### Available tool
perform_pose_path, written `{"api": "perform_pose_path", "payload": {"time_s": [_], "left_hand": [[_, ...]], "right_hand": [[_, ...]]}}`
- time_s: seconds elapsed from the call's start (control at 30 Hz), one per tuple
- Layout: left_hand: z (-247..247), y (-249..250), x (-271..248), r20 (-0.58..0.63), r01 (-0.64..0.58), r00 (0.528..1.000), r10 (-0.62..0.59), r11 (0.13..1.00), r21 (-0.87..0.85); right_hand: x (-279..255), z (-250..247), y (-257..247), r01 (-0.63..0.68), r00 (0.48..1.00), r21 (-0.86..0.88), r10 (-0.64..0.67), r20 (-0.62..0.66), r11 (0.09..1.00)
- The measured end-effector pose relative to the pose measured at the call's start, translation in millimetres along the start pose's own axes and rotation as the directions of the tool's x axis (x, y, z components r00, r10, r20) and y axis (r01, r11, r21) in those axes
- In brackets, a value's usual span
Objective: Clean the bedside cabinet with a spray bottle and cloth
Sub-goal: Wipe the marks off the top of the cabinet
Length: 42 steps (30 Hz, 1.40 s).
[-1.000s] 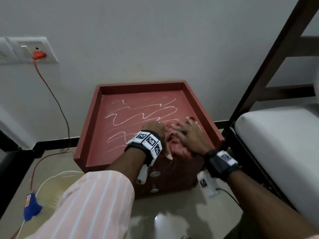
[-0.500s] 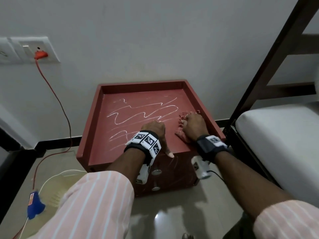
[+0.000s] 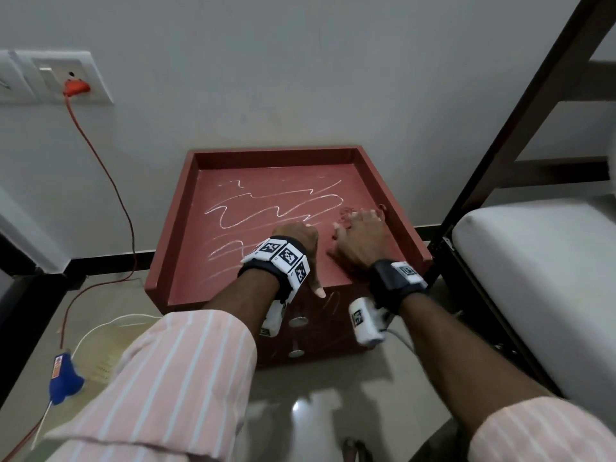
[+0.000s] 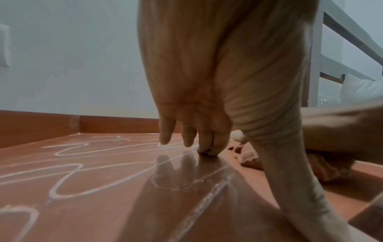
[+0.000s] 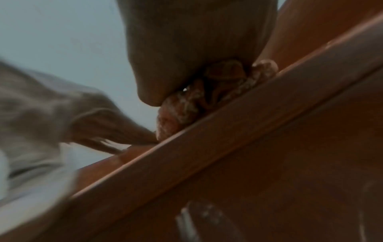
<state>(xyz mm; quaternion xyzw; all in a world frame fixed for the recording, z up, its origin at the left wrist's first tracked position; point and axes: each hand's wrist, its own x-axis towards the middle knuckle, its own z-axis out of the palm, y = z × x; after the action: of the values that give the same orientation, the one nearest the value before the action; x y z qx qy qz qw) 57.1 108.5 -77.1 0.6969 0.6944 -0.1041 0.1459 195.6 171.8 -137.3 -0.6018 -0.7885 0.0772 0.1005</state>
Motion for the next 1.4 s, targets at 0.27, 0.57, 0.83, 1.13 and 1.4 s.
{"api": "perform_pose_path", "payload": {"time_s": [0.27,0.57,0.83,1.13,1.4], "left_hand": [[3,-8,5,0.036,-0.011,0.999,0.011,1.0,-0.013],[-1,-1,-3,-0.006,0.006,1.0,-0.006,0.999,-0.04],[4,-3,4,0.035,0.015,0.999,-0.014,0.999,-0.036],[5,-7,3,-0.008,-0.003,1.0,0.003,0.999,-0.049],[4,-8,3,-0.006,-0.019,1.0,0.019,0.996,-0.085]], "right_hand": [[-78,-3,26,0.394,0.918,0.154,-0.382,-0.103,0.906],[-57,0,-25,0.268,0.956,0.096,-0.252,-0.152,0.959],[-14,-24,23,0.057,0.995,-0.031,-0.059,-0.076,0.998],[-37,-13,18,0.21,0.968,0.116,-0.223,0.111,0.971],[16,-6,-16,0.165,0.929,0.174,-0.213,0.302,0.971]]}}
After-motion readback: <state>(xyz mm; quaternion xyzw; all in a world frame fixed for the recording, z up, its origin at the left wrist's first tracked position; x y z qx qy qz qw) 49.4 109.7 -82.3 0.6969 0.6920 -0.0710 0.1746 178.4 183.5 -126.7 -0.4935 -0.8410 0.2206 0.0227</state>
